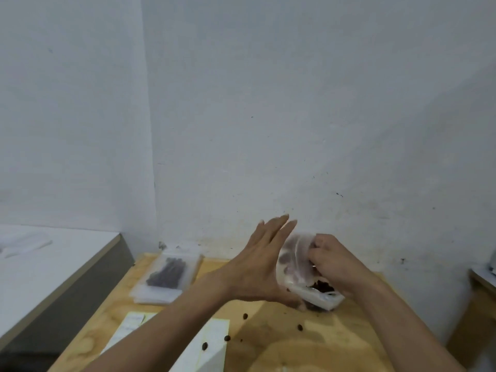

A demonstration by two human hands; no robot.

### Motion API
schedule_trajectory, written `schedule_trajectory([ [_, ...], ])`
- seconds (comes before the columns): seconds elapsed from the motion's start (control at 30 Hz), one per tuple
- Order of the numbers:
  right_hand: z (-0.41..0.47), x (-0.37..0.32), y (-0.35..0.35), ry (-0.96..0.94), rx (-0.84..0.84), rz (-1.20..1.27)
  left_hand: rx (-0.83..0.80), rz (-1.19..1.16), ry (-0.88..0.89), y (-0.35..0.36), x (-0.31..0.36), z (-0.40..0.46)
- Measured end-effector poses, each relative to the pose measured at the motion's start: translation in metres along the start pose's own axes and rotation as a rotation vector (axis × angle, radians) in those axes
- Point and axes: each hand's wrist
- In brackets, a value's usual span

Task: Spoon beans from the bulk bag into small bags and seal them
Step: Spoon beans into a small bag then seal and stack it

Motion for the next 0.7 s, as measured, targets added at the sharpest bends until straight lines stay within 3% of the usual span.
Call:
schedule_trajectory([
  [0.23,0.011,0.014,0.003,-0.01,0.035,-0.4,0.026,0.22,-0.027,0.0,-0.016,-0.001],
  [0.4,0.008,0.017,0.005,-0.024,0.259,-0.316,0.075,0.247,-0.065,0.001,-0.016,-0.005],
  [0.5,0.002,0.015,0.0,-0.143,0.403,-0.247,0.091,0.269,-0.082,0.002,-0.019,-0.005],
  [0.7,-0.004,0.007,-0.007,-0.092,0.042,-0.253,0.116,0.239,0.002,0.018,-0.011,0.001],
])
Point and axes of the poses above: each hand's wrist, its own z-axis towards the middle knuckle, its own y-axis out of the palm, x = y × z, and after that the axes turned 3 degrees about x, right-handed
